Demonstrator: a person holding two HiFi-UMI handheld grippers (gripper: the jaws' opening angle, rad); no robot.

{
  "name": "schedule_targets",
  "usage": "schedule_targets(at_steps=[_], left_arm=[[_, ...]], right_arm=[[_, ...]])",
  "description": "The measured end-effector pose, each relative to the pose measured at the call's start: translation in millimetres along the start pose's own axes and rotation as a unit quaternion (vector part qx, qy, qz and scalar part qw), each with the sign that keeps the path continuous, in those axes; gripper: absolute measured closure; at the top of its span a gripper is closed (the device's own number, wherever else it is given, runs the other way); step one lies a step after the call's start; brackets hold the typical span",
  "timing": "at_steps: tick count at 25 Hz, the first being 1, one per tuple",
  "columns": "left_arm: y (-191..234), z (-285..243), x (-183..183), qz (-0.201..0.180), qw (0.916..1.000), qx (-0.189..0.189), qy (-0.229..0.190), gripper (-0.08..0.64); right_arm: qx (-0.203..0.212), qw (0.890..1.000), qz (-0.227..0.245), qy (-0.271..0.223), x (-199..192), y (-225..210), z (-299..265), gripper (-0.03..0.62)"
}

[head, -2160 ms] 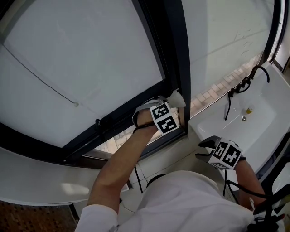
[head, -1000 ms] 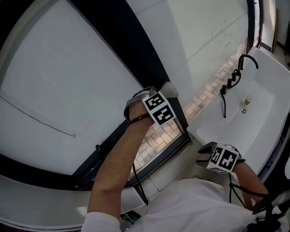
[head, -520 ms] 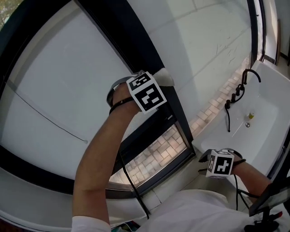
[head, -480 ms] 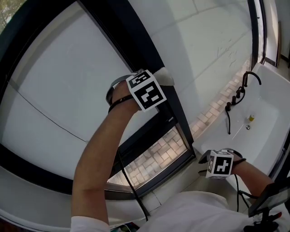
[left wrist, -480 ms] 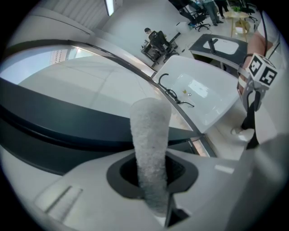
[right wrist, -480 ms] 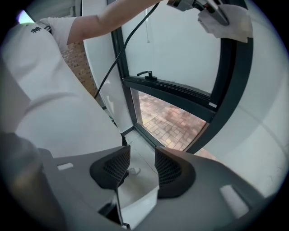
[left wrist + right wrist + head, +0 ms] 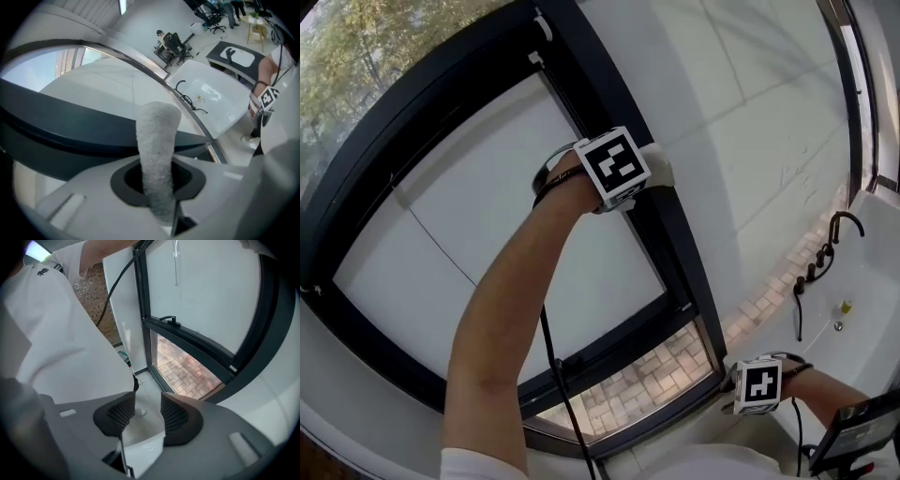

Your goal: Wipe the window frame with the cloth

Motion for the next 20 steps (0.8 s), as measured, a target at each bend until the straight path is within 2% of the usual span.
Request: schedule_targets(at_steps=[4, 11, 17, 20], left_arm=[[31, 29, 4, 0.0, 0.9998, 0.015, 0.013, 0.469], [108, 105, 21, 0.01, 0.9957, 0.087, 0.03, 0.469], [158, 173, 29, 0.034, 0.9832, 0.175, 0.037, 0.469], [167, 190, 24, 0.054, 0.9796, 0.19, 0.039, 0.469]], right_arm=[[-0.001, 1.0, -0.019, -0.01, -10, 5, -14, 0.419], [-0.004, 0.999, -0.028, -0.015, -17, 8, -12, 0.419], [-0.034, 0.999, -0.01, -0.013, -10, 4, 4, 0.419], [-0.03, 0.999, -0.011, -0.018, -8, 8, -2, 0.419]])
Point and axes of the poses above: the fingertips, and each gripper's own axes: z backward along the fingers, y to its left, x out of its top, the point moved 8 cm from there along z, backward along the fingers
